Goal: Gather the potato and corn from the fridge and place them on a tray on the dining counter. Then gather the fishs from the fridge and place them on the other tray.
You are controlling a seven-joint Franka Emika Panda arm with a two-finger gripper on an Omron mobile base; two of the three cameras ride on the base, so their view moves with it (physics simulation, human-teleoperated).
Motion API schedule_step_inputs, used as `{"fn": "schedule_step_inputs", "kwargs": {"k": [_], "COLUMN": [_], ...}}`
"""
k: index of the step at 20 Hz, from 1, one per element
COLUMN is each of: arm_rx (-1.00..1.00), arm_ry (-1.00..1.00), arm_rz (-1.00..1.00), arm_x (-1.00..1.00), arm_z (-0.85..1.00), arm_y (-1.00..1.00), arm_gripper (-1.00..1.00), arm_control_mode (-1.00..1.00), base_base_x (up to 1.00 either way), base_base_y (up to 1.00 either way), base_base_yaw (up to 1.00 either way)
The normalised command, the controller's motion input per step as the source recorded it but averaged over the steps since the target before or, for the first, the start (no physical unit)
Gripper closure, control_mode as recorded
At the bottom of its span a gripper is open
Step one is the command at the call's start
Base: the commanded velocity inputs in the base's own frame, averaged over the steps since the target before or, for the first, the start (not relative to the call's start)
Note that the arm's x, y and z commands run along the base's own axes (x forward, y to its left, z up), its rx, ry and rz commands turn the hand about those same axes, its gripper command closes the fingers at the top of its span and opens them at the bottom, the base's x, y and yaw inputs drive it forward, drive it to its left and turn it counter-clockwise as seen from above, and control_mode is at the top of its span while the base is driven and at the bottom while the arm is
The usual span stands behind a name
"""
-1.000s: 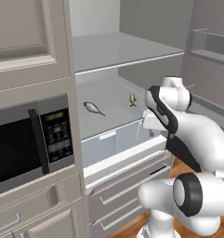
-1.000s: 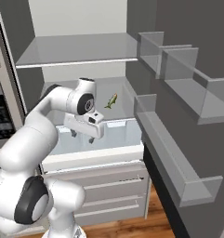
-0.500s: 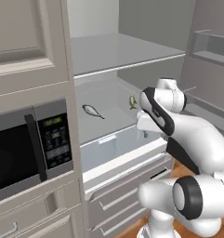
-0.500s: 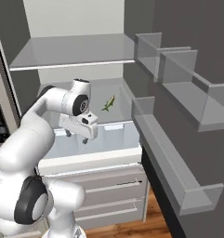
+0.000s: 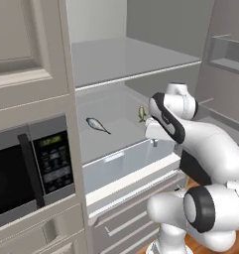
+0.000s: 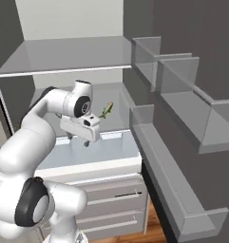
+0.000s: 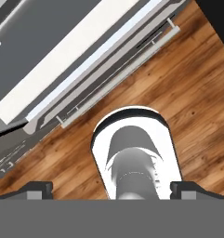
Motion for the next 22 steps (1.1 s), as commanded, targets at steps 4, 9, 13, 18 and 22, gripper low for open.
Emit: {"fn": "schedule_step_inputs", "kwargs": {"k": [4, 9, 13, 18, 22], "arm_rx": [0.0, 0.0, 0.0, -0.01, -0.19], "arm_ry": [0.0, 0.0, 0.0, 0.0, -0.19], "arm_rz": [0.0, 0.0, 0.0, 0.0, -0.01], "arm_x": [0.0, 0.0, 0.0, 0.35, 0.22], "arm_z": [0.0, 0.0, 0.0, 0.09, 0.18], "arm_y": [0.0, 0.0, 0.0, 0.05, 0.0], "arm_gripper": [-1.0, -1.0, -1.0, -1.0, -1.0], "arm_control_mode": [1.0, 1.0, 1.0, -1.0, -1.0], "base_base_x": [0.34, 0.42, 0.5, 0.0, 0.0], "base_base_y": [-0.16, -0.28, -0.02, 0.0, 0.0], "base_base_yaw": [0.0, 0.0, 0.0, 0.0, 0.0]}}
